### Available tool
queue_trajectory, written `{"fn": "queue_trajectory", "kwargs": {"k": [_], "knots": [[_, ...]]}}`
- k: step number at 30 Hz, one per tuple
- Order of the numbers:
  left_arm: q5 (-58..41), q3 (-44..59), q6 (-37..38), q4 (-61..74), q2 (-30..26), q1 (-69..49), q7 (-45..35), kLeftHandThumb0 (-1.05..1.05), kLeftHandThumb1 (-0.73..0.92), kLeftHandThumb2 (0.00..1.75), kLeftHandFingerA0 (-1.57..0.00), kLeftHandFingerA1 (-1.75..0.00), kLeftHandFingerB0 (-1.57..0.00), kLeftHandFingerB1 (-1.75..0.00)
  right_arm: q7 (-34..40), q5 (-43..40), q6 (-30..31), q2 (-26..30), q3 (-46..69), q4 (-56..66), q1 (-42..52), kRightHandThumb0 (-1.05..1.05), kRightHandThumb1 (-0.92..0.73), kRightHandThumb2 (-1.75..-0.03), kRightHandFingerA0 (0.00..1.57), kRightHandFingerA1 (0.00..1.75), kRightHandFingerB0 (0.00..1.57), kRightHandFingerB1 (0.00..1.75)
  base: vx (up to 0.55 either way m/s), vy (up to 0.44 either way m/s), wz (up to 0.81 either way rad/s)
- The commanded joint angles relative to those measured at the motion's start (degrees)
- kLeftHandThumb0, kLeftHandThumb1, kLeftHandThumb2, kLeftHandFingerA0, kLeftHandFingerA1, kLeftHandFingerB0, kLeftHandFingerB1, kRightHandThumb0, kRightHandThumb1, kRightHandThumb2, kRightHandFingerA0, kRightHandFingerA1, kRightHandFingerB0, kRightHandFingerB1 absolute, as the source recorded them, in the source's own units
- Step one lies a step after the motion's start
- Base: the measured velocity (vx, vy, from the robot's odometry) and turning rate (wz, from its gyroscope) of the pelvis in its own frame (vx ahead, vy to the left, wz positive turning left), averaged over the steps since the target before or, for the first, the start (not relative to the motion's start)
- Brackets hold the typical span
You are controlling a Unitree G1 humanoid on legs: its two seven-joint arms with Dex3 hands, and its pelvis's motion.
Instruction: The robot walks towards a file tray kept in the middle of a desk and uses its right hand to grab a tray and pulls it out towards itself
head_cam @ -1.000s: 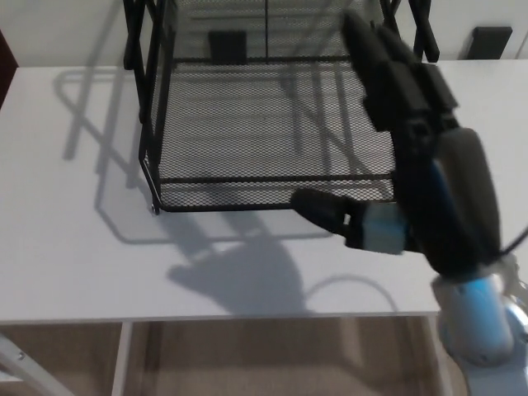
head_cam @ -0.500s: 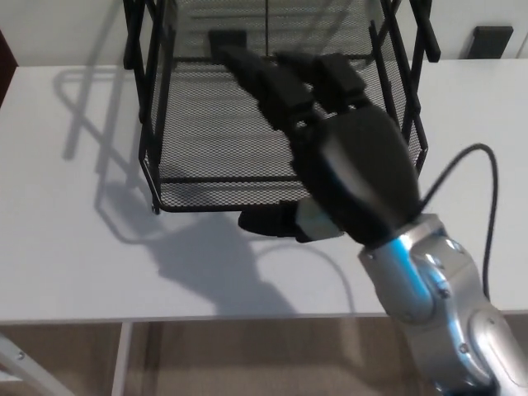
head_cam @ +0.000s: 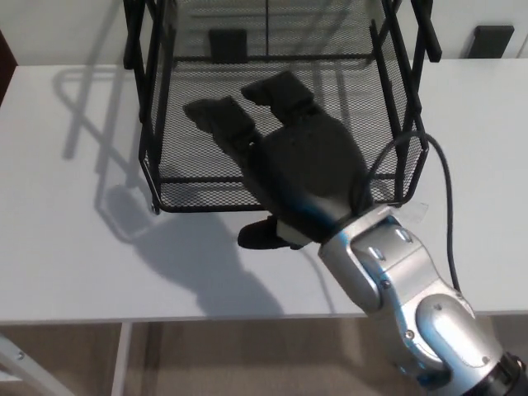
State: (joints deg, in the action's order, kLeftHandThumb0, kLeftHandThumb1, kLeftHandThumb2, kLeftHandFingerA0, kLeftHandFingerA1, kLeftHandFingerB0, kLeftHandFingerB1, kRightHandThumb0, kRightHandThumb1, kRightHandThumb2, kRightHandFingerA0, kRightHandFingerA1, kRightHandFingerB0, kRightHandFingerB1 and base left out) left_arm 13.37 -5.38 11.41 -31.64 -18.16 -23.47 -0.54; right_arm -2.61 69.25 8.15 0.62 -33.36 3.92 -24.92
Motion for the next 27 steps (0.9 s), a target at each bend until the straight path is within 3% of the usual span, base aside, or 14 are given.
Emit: {"fn": "queue_trajectory", "kwargs": {"k": [1,11,12,13,14,17,25,26,27], "knots": [[3.6,-1.94,-1.96,-0.68,-5.72,0.83,-3.67,-0.36,0.49,0.64,-0.34,-0.51,-0.14,-0.37,-17.25,27.5,10.72,3.2,-6.55,-7.28,-6.52,-0.92,-0.26,-0.72,0.0,0.76,0.0,0.65,0.0,0.0,0.0],[2.95,-2.23,-2.07,-0.94,-5.89,0.96,-3.7,-0.37,0.48,0.64,-0.35,-0.51,-0.14,-0.38,-18.61,28.4,13.13,4.23,-6.09,-8.13,-5.73,-1.02,-0.33,-0.73,0.0,0.76,0.0,0.7,0.0,0.0,0.0],[3.01,-2.34,-2.07,-1.03,-5.98,1.01,-3.75,-0.38,0.48,0.64,-0.35,-0.51,-0.14,-0.37,-18.42,28.2,13.38,4.26,-5.9,-8.15,-5.57,-0.91,-0.39,-0.53,0.0,0.77,0.0,0.74,0.0,0.0,0.0],[3.17,-2.56,-2.61,-0.51,-5.91,0.86,-3.76,-0.38,0.48,0.64,-0.35,-0.51,-0.14,-0.37,-17.6,27.95,13.86,4.25,-5.64,-8.52,-5.33,-0.93,-0.39,-0.53,0.0,0.78,0.0,0.75,0.0,0.0,0.0],[3.34,-2.68,-2.43,-0.39,-5.89,0.75,-3.39,-0.37,0.48,0.64,-0.36,-0.51,-0.14,-0.38,-17.23,27.65,14.19,4.18,-5.36,-8.74,-5.17,-0.95,-0.29,-0.77,0.0,0.77,0.0,0.72,0.0,0.0,0.0],[2.7,-2.53,-2.66,-0.05,-5.52,0.57,-3.61,-0.34,0.5,0.63,-0.34,-0.5,-0.14,-0.37,-16.41,26.51,14.72,4.1,-4.6,-9.34,-4.6,-1.05,-0.3,-0.75,0.0,0.78,0.0,0.71,0.0,0.0,0.0],[2.88,-3.53,-0.8,-2.99,-5.13,1.54,-2.72,-0.34,0.5,0.62,-0.36,-0.52,-0.14,-0.37,-17.71,23.71,15.96,2.75,-2.83,-10.22,-3.22,-1.05,-0.33,-0.74,0.0,0.78,0.0,0.74,0.0,0.0,0.0],[3.22,-3.75,-0.63,-3.44,-5.26,1.73,-2.53,-0.35,0.49,0.63,-0.37,-0.52,-0.14,-0.37,-17.4,23.6,16.1,2.63,-2.83,-10.38,-3.03,-0.99,-0.4,-0.54,0.0,0.85,0.0,0.78,0.0,0.0,0.0],[4.03,-4.22,-1.38,-2.85,-5.49,1.68,-2.31,-0.36,0.49,0.63,-0.38,-0.51,-0.14,-0.37,-16.59,23.52,16.31,2.48,-2.88,-10.78,-2.79,-0.98,-0.39,-0.52,0.0,0.94,0.0,0.81,0.0,0.0,0.0]]}}
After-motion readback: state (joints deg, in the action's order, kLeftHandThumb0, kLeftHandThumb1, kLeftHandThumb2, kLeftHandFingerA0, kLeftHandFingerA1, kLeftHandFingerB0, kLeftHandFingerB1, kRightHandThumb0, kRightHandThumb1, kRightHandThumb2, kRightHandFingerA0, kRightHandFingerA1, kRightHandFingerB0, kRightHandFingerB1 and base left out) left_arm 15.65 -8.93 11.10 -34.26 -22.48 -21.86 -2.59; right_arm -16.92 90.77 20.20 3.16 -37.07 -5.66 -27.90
